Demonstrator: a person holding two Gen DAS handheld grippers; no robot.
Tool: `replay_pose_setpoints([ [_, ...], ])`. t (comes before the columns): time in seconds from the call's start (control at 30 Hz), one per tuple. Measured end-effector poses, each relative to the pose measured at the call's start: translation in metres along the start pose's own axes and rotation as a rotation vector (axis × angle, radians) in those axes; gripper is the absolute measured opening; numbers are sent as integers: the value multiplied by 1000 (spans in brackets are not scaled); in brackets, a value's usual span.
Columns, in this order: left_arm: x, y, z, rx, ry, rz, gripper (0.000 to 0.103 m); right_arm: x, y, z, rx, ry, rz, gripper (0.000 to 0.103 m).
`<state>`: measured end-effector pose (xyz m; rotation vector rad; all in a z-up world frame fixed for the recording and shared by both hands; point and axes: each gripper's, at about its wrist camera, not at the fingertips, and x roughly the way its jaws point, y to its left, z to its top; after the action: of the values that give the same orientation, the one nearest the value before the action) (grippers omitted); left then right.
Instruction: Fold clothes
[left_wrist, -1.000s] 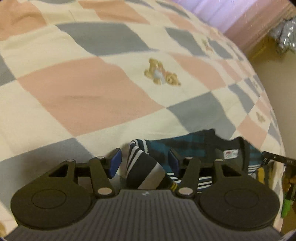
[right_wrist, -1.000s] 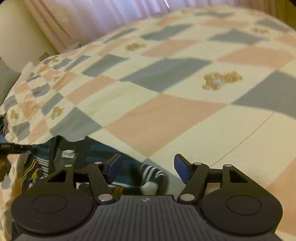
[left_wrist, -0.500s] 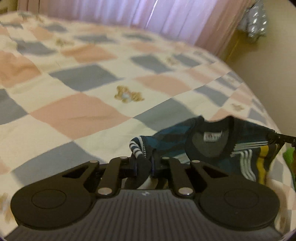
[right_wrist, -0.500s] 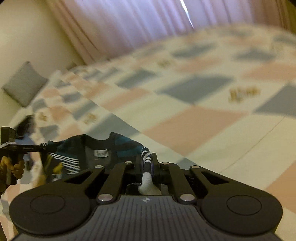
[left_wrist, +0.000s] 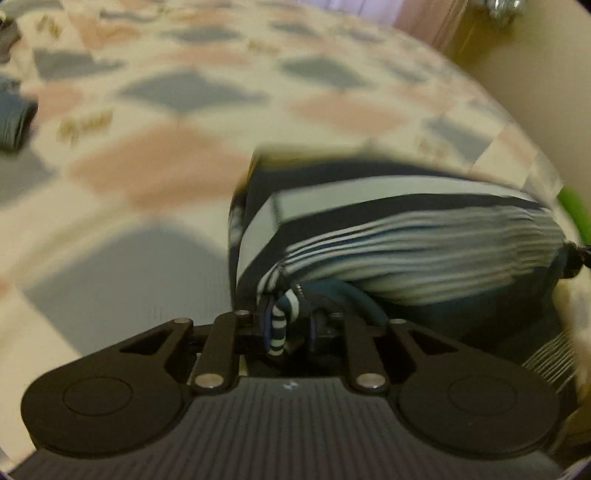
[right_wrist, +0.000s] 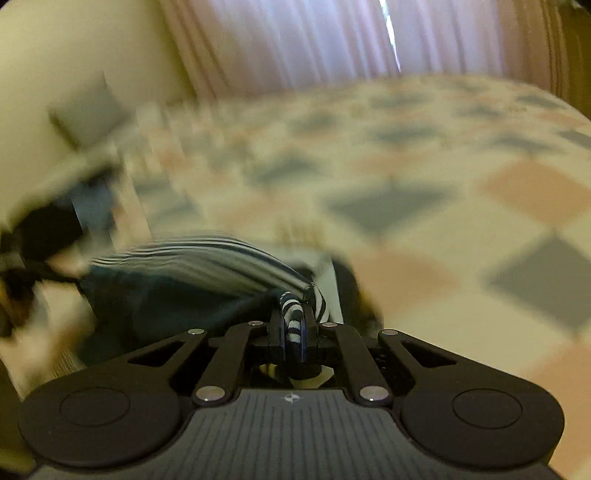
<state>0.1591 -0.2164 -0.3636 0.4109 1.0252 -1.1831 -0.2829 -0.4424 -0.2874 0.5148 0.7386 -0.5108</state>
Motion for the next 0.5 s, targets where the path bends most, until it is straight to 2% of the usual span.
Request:
replay_pose_setpoints([
  [0.07,-2,5,-8,-30,-31,-18,16,19,13,-28,-45,87,-70,8],
  [0.17,-18,10,-5,-21,-32,-58,16,22,27,-39,-49,94,-136,12],
  [0.23,-32,13,-3,10,-2,-88,19,12,35,-32,-50,95,-174,30],
  [0.27,-39,15,-2,11,9,-105,21,5,38,-28,-42,95,-190,32],
  [0.3,-44,17,-1,1,14,-120,31,-3,39,-27,-23,86,-190,37],
  [0.33,-48,20,-3,-27,16,-137,41,-10,36,-29,25,76,-174,45],
  [0.37,-52,24,-5,-56,18,-154,47,-13,31,-30,96,69,-144,50],
  [0.4,-53,28,-8,-88,19,-171,51,-17,25,-31,168,61,-114,55],
  [0.5,-53,36,-19,-184,26,-195,51,-16,7,-37,369,48,-41,55],
])
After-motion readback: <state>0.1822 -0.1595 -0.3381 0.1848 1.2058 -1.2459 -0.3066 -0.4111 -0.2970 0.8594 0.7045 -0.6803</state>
